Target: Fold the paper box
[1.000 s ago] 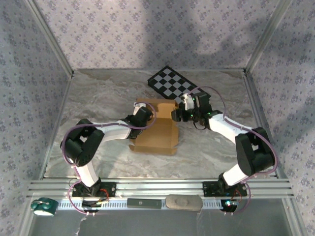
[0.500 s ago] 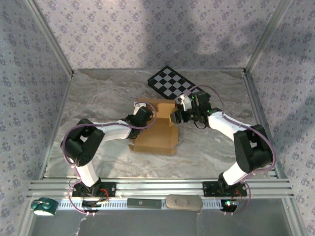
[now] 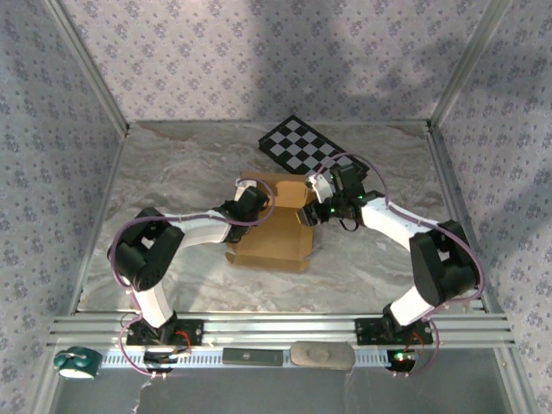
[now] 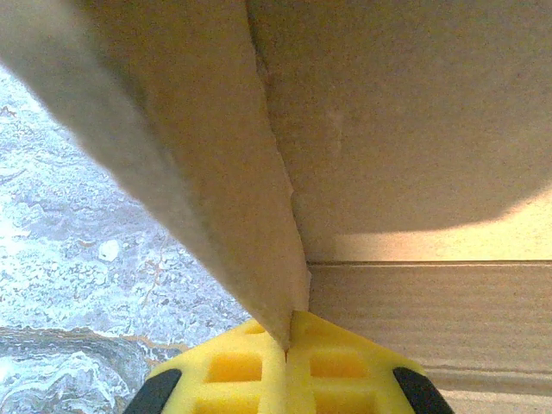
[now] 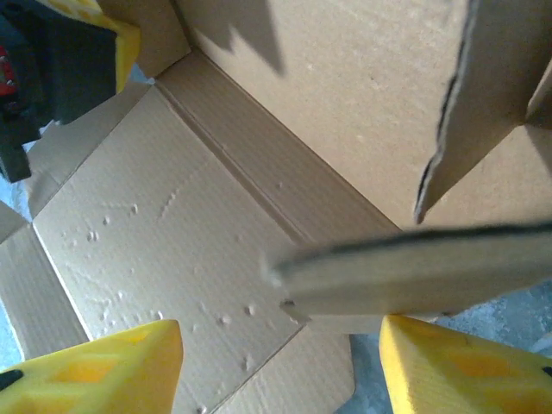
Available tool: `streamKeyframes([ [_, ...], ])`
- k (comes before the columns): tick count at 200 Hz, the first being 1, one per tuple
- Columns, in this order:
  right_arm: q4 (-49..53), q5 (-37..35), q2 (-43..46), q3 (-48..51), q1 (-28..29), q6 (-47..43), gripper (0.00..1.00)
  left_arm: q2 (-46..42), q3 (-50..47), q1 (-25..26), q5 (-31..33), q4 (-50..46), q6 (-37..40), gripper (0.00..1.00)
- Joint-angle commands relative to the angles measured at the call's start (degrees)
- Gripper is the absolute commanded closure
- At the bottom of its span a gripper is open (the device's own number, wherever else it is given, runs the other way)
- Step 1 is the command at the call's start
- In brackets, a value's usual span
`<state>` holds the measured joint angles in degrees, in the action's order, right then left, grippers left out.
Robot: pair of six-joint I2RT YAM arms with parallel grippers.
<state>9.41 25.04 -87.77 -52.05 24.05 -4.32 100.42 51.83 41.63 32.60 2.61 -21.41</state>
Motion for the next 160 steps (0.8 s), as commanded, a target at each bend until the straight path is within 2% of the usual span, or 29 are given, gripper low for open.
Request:
streamKeyframes([
  [1,-1.6,1.6,10.8,3.5,0.9,-0.4,0.32,1.0,0.9,0.2,0.0,-2.5,1.8,1.0],
  [25,-9.0,0.5,19.1,10.7,-2.2,0.4,0.24,1.2,1.1,0.2,-0.2,-2.5,1.9,1.0],
  [33,-11.5,1.2,19.4,12.7,-4.1,0.1,0.23,1.2,1.3,0.2,-0.1,-2.5,2.0,1.0],
  [45,-17.9,6.4,18.2,16.2,-7.3,-0.9,0.2,1.0,1.3,0.2,0.0,-2.6,2.0,1.0],
  [57,-21.0,8.2,16.2,17.2,-8.4,-2.7,0.17,1.0,1.3,0.2,0.1,-2.6,2.2,1.0],
  [71,-17.6,9.0,13.0,14.6,-9.9,-4.8,0.18,0.8,1.3,0.1,0.0,-2.8,2.2,1.0],
  [96,-14.9,20.5,8.4,10.3,-16.5,-2.7,0.2,1.0,1.4,0.2,-0.1,-2.7,2.4,1.0],
  [108,-15.9,23.0,7.4,10.1,-18.2,-2.6,0.2,1.3,1.7,0.2,-0.3,-2.6,2.6,1.0],
  [142,-17.1,23.9,6.7,10.3,-17.9,-6.9,0.19,1.7,2.2,0.2,-0.8,-2.4,3.6,1.0],
  [160,-10.1,22.3,3.9,5.7,-15.4,-11.0,0.18,1.6,2.4,0.2,-1.0,-2.3,4.3,1.0],
])
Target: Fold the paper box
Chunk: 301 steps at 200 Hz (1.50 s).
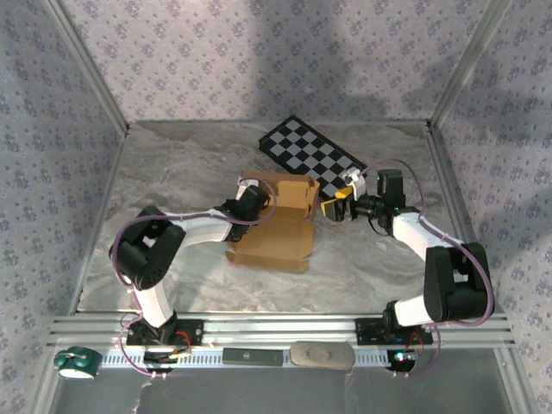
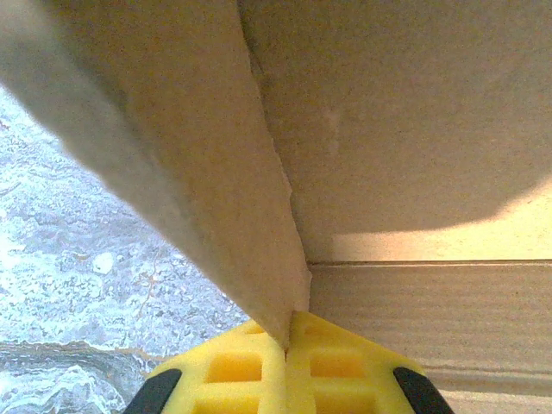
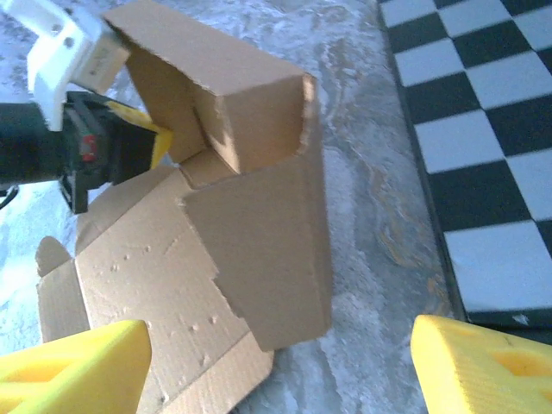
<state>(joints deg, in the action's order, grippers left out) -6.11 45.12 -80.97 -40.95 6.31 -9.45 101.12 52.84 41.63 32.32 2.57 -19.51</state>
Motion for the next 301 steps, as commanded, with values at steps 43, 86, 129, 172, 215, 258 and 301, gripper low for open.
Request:
streamKeyframes([
  [43,21.4,8.7,-13.2,-18.6,3.8,-10.9,0.23,0.7,1.7,0.1,-0.8,-1.9,3.2,1.0],
  [86,24.7,9.7,-13.8,-19.8,6.3,-13.0,0.22,0.9,1.6,-0.2,-1.1,-1.4,3.6,1.0],
  [129,23.2,3.2,-12.0,-18.6,8.7,-12.7,0.21,0.7,1.5,-0.3,-0.9,-1.5,3.5,1.0],
  [172,23.2,-11.8,-13.6,-21.2,9.4,-7.5,0.26,1.1,1.6,-0.3,-1.1,-1.5,3.4,1.0],
  [215,20.0,-16.6,-13.9,-20.5,11.7,-5.8,0.27,1.0,1.6,-0.3,-1.2,-1.2,3.6,1.0],
  [258,18.8,-10.1,-13.1,-20.4,13.5,-6.3,0.27,0.9,1.7,-0.2,-1.2,-1.5,3.7,1.0],
  [301,19.3,-10.5,-11.4,-18.4,13.4,-7.9,0.28,0.8,1.7,-0.2,-1.0,-1.5,3.7,1.0],
])
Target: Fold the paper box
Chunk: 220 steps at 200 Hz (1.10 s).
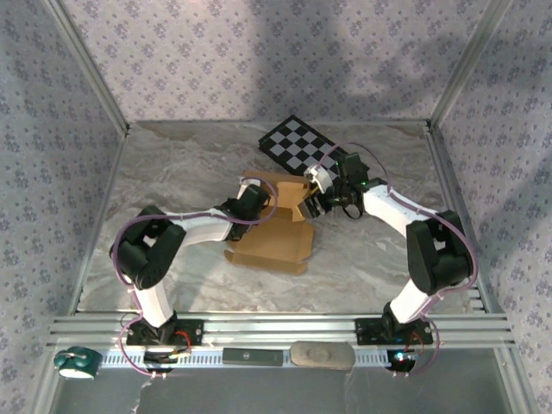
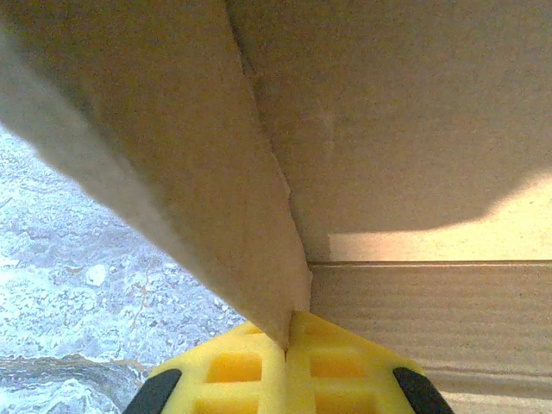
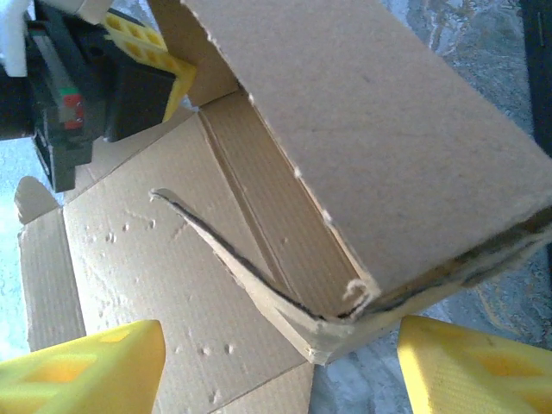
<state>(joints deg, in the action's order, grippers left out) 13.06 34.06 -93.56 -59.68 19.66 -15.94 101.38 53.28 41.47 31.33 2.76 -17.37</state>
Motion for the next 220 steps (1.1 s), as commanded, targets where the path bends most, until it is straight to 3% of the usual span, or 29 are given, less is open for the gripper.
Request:
streamKeyframes([
  [1,0.2,0.3,1.1,0.3,0.1,-1.4,0.28,0.6,1.3,-0.1,-0.1,-1.7,1.5,1.0],
  [86,-0.3,-10.5,-1.1,-2.4,2.5,2.5,0.39,0.5,1.2,-0.1,0.0,-1.8,1.6,1.0],
  [133,-0.8,-13.0,-2.5,-3.2,3.6,4.1,0.45,0.5,1.3,-0.1,0.0,-1.8,1.5,1.0],
  [179,-2.5,-18.0,-1.8,-2.5,4.9,7.7,0.39,0.4,1.4,0.1,0.0,-1.8,1.5,1.0],
  [220,-3.2,-20.5,-3.2,-3.2,6.6,9.2,0.45,0.5,1.3,0.2,-0.1,-1.9,1.2,1.0],
])
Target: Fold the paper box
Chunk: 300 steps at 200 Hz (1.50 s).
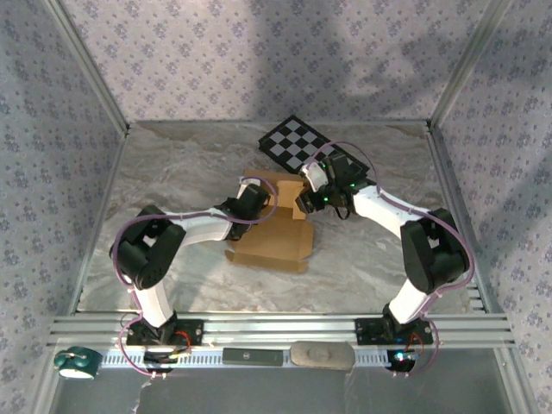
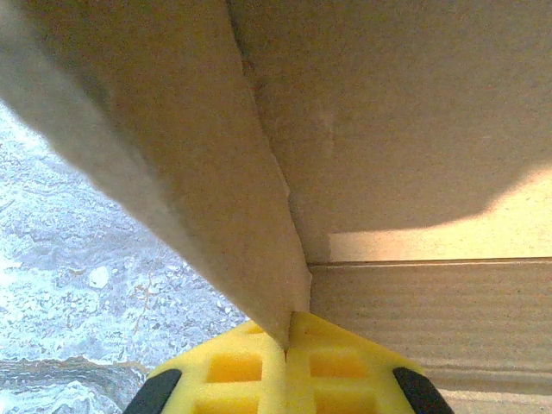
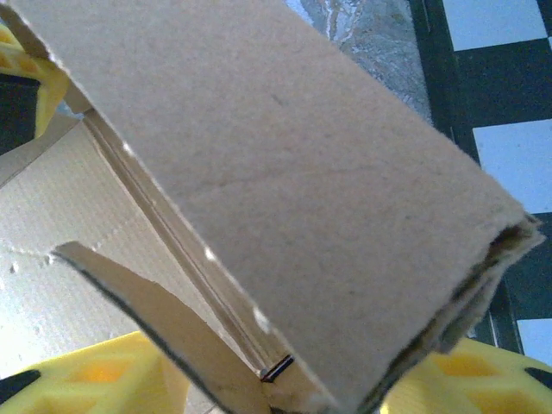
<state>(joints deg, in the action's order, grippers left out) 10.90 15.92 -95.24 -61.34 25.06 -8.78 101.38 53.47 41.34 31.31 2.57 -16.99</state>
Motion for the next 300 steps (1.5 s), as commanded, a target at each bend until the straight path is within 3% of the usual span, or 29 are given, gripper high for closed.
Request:
streamKeyframes([
  [1,-1.0,-2.5,-1.5,-1.6,1.2,2.0,0.46,0.5,1.2,0.3,0.0,-1.7,0.8,1.0],
  [70,-2.5,-8.3,-2.1,-2.2,2.9,6.3,0.52,0.0,1.2,0.6,-0.7,-2.6,0.0,1.0],
  [139,-3.4,-14.4,-4.0,-4.1,4.4,8.6,0.66,-0.6,3.8,0.6,-3.3,-9.3,-3.1,1.0],
  [228,-6.1,-27.7,-5.9,-4.1,8.9,12.8,0.81,-0.8,3.4,0.7,-3.4,-9.1,-4.3,1.0],
  [300,-7.6,-32.7,-8.1,-5.9,11.8,13.4,0.98,-1.3,3.6,0.6,-4.2,-10.2,-5.1,1.0],
])
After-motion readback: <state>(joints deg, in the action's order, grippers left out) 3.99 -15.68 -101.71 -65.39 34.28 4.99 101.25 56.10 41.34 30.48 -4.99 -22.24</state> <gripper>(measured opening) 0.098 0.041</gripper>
